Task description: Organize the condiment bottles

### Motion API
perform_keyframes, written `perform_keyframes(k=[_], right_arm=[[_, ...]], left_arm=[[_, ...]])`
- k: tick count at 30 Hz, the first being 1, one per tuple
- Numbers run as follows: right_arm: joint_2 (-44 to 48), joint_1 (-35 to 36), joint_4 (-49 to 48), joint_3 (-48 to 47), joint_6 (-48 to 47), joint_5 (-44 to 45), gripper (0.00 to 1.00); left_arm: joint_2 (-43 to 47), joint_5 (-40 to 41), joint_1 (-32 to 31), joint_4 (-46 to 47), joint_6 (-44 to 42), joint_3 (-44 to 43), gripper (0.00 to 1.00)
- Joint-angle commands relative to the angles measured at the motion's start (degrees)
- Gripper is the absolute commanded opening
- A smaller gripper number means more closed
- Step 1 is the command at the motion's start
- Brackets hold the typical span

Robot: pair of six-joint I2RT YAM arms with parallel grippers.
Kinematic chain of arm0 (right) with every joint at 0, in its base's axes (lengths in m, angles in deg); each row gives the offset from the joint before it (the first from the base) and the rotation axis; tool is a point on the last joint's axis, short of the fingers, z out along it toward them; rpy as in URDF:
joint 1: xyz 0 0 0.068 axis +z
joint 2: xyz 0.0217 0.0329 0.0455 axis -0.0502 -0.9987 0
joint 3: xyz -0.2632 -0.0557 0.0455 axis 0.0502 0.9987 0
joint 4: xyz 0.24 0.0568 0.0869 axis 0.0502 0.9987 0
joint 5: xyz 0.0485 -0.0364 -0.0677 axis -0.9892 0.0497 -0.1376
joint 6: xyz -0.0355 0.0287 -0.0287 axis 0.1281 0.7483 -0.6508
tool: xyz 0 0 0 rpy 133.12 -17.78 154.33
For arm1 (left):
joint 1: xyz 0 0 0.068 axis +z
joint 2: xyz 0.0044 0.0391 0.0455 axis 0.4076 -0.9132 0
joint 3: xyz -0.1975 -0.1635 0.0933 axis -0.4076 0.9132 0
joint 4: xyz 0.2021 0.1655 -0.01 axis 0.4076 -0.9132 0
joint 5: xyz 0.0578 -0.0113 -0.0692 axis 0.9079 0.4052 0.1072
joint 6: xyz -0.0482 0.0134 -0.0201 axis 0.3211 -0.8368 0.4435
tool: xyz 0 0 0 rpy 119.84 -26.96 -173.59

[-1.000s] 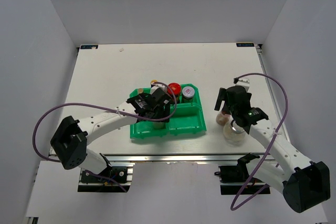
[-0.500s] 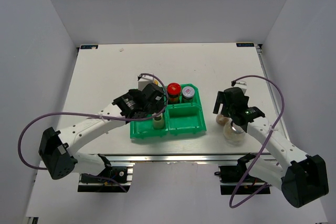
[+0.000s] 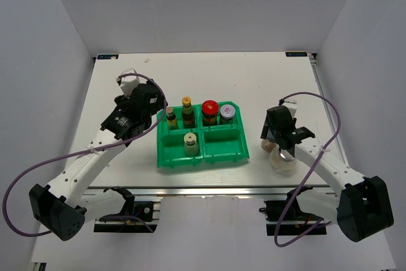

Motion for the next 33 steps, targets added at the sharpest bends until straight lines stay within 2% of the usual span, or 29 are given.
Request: perform_keyframes(k=[1,3,7,13,19,22,26,31,33], right_arm=[[-0.3,-0.19,-1.61,-0.96,1.67,2.91,0.58],[-0.13,-0.19,-2.31,-0.61,1.85,3.09,0.52],[0.57,-0.19,-1.17,-2.18,1.59,4.32,0.26],[7.67,-0.1,-2.57,-7.01,-3.76,0.3,0.22],[15.07,3.05,-9.25,-10.8,-10.27,-18.06,0.19],[13.85,7.88,-10.83,-14.22,-12.73,-24.32,0.16],[9.72,19.28,-15.03,-17.92,-15.9,-29.32,0.15],[1.38,33.88,-21.29,-22.4,-22.57,-30.39,0.14],[-3.61,36.1,-21.21,-25.72,-23.46,-30.66,0.13]], left_arm=[[1.84,3.35,0.63,3.09,-0.65,0.49,0.98],[2.55,3.27,1.42,3.96,-1.0,-0.03,0.98],[4.21,6.33,1.69,4.06,-1.35,-0.3,0.98],[9.04,5.9,2.04,7.04,-2.67,4.62,0.98],[8.79,6.52,2.83,6.25,-2.4,6.2,0.98],[8.26,6.08,3.71,7.66,-2.58,7.0,0.98],[6.33,5.2,5.46,7.31,-2.14,6.82,0.98],[5.28,2.49,10.64,7.31,-1.35,8.4,0.98],[5.19,0.64,12.67,7.57,-0.91,8.84,0.98]])
